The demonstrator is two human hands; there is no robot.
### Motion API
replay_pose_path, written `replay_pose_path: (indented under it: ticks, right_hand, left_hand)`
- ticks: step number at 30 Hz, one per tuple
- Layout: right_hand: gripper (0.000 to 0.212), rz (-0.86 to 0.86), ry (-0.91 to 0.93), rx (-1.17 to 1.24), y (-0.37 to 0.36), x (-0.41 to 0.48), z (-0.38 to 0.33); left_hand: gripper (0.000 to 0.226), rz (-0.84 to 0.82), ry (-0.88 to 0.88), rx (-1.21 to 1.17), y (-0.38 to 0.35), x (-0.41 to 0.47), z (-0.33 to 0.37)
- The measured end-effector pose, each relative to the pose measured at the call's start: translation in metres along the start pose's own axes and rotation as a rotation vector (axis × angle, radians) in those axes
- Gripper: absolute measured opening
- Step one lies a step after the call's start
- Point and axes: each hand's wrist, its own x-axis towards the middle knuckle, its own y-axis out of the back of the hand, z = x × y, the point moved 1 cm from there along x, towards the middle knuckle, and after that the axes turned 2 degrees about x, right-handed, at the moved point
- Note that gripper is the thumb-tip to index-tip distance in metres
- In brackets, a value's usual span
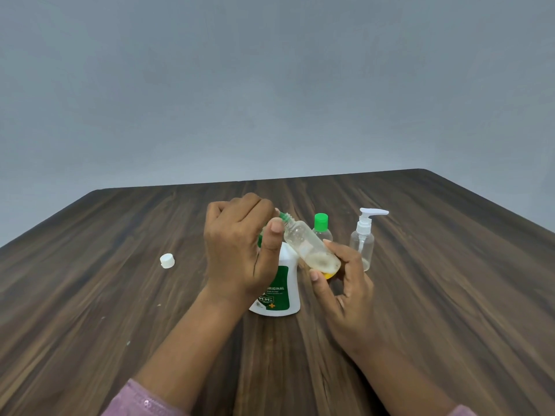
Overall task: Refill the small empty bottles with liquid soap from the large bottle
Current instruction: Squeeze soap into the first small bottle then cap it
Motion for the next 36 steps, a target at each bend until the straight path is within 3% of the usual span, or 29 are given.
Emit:
replay_pose_path:
  ticks: [9,17,36]
  right_hand:
    - [0.029,0.019,0.008,-0.006,0.000,-0.001,0.001]
    - [0.031,-0.002,0.000,-0.008,-0.002,-0.002,0.002]
    - [0.029,0.007,0.011,-0.011,0.000,-0.003,0.002]
  left_hand:
    - [0.078,0.112,0.020,-0.004,-0.012,-0.014,-0.004]
    - [0.082,0.038,0.020,-0.017,-0.005,0.002,-0.002]
    - [0.079,0.090,0.018,-0.030,-0.009,-0.002,-0.001]
